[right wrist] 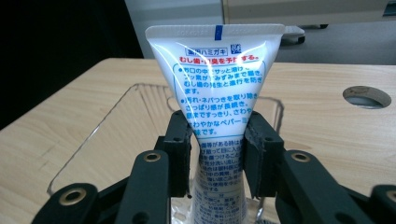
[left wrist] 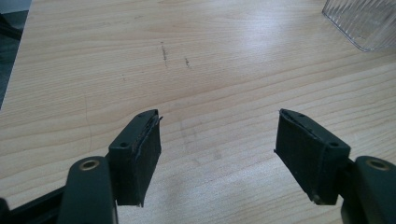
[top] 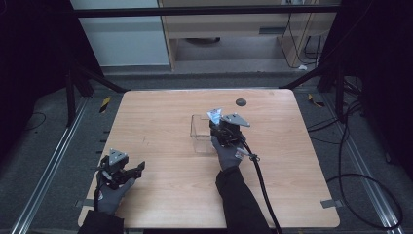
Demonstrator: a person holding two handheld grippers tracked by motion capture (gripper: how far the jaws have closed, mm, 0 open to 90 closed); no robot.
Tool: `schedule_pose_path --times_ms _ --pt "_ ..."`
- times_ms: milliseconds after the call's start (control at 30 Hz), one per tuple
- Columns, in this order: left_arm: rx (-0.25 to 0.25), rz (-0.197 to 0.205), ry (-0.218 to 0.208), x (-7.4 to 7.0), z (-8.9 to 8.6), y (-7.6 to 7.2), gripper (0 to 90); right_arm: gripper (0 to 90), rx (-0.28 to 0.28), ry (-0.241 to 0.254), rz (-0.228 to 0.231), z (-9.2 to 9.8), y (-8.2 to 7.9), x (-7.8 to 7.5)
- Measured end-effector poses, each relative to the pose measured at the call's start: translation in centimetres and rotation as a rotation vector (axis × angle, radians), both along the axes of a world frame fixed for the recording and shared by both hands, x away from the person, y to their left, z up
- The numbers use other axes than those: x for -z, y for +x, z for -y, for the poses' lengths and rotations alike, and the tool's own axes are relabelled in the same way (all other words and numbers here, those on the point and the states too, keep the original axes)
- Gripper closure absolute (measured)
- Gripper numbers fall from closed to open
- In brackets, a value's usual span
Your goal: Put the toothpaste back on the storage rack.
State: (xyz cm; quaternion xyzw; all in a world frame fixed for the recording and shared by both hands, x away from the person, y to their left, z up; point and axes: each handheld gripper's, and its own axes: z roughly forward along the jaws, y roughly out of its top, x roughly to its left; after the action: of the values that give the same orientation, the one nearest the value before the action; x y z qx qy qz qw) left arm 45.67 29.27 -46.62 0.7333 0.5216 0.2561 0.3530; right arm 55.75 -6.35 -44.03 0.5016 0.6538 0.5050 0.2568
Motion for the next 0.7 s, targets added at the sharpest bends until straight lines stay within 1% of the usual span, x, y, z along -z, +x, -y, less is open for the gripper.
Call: schedule_pose_path --times_ms 67,133,267,300,367,500,567,633,700 --pt "0.0 0.0 0.0 0.0 0.0 0.0 30.0 63.9 -0.011 -0.019 -0.008 -0.2 -0.1 0.1" --pt "0.0 0.0 0.0 0.0 0.0 0.0 30.0 62.6 -0.016 -0.038 -0.007 -0.4 -0.2 0.1" --pt "0.001 -0.001 0.0 0.0 0.0 0.0 30.0 59.7 -0.033 -0.051 -0.028 -0.5 -0.2 0.0" --pt "0.001 -0.001 0.0 0.0 0.0 0.0 30.0 59.3 -0.033 -0.054 -0.027 -0.5 -0.2 0.0" --pt "0.001 -0.001 0.001 0.0 0.0 0.0 30.0 58.7 -0.034 -0.049 -0.031 -0.4 -0.3 -0.1" --pt "0.001 -0.002 0.001 0.0 0.1 0.0 29.9 55.7 -0.035 -0.064 -0.022 -0.5 -0.5 -0.3" --pt "0.002 -0.002 0.001 0.0 0.1 0.0 29.9 52.7 -0.038 -0.052 -0.024 -0.4 -0.6 -0.4" --pt "0.001 -0.002 0.001 0.0 0.1 0.0 29.9 46.6 -0.039 -0.044 -0.009 -0.2 -0.7 -0.6" --pt "0.001 -0.002 0.001 0.0 0.1 0.0 29.9 44.8 -0.028 -0.05 0.018 -0.2 -0.9 -0.9"
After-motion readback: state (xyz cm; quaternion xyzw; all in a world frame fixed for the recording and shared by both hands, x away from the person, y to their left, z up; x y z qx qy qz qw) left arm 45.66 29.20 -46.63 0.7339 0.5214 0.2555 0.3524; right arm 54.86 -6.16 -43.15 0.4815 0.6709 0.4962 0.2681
